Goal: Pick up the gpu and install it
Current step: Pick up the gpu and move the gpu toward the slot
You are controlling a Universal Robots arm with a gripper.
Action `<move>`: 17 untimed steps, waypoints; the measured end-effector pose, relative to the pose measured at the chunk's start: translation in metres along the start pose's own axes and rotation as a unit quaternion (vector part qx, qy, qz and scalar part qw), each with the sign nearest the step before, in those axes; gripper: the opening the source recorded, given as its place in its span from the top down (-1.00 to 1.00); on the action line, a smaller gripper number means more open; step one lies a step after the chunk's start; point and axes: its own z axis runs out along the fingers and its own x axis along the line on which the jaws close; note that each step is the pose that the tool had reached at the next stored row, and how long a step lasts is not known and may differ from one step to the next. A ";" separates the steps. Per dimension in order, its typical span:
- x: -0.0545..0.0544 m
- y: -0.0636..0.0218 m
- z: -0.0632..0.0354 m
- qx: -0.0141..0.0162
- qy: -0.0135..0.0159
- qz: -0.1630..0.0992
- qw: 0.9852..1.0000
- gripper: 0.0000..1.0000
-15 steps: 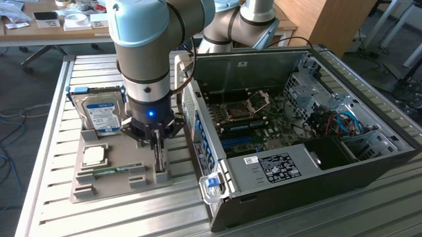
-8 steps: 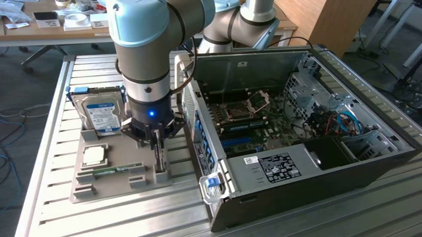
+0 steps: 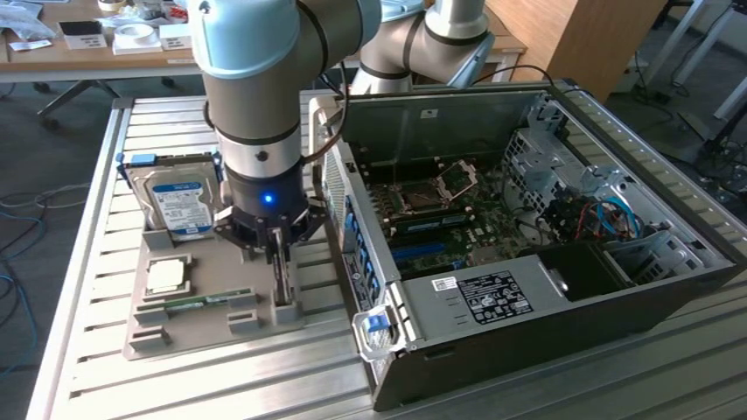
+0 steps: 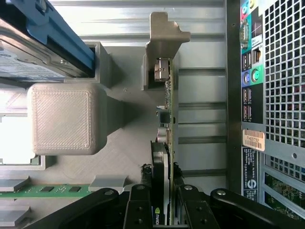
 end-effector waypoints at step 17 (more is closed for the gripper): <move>-0.001 0.0027 -0.0589 0.000 0.000 0.000 1.000 0.47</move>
